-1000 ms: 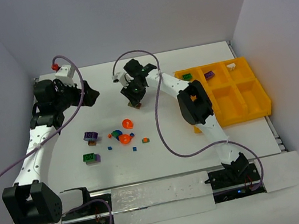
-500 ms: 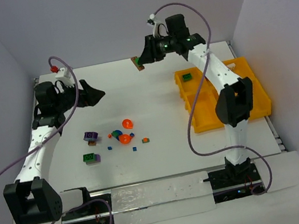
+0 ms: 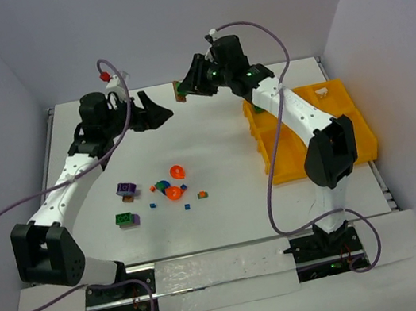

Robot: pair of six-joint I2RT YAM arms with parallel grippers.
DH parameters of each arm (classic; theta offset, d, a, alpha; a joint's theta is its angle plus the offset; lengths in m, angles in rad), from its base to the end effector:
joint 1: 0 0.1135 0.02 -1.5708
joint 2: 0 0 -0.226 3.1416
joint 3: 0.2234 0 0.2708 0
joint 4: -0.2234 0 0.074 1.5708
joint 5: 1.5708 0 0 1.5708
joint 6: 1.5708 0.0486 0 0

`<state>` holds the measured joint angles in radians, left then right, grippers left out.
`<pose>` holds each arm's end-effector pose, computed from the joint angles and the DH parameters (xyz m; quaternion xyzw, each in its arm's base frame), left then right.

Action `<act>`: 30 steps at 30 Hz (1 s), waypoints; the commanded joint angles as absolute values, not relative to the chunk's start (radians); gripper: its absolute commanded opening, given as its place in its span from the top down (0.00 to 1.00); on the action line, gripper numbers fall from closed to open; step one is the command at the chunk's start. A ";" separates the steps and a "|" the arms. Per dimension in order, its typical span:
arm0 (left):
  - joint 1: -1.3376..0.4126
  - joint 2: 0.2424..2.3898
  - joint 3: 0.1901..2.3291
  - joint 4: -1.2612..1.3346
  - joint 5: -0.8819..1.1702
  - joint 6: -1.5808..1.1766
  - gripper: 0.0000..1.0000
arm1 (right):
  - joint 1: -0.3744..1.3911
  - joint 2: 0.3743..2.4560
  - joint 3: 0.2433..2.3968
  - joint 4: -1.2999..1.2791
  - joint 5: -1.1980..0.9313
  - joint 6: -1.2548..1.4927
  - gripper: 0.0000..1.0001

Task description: Sort the legos into containers by color

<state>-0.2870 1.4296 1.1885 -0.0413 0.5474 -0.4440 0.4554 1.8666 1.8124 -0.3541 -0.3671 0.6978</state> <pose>0.3476 -0.1290 0.3003 0.1015 0.7802 -0.4085 0.4628 0.4076 0.2190 0.3279 -0.0001 0.8278 0.4222 0.3694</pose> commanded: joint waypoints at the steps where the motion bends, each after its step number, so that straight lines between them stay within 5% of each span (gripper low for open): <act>1: -0.299 1.485 1.270 0.028 0.509 -0.498 0.11 | 0.480 1.781 1.807 -0.304 -0.262 0.745 1.00; 22: -0.333 1.558 1.337 0.089 0.566 -0.551 0.22 | 0.498 1.754 1.757 -0.241 -0.307 0.746 1.00; 30: -0.347 1.609 1.389 0.047 0.528 -0.523 0.34 | 0.517 1.737 1.735 -0.210 -0.345 0.716 1.00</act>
<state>-0.3392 1.5934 1.3289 0.0326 0.5457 -0.5343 0.5011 1.8130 1.7444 -0.2740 -0.3290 0.7346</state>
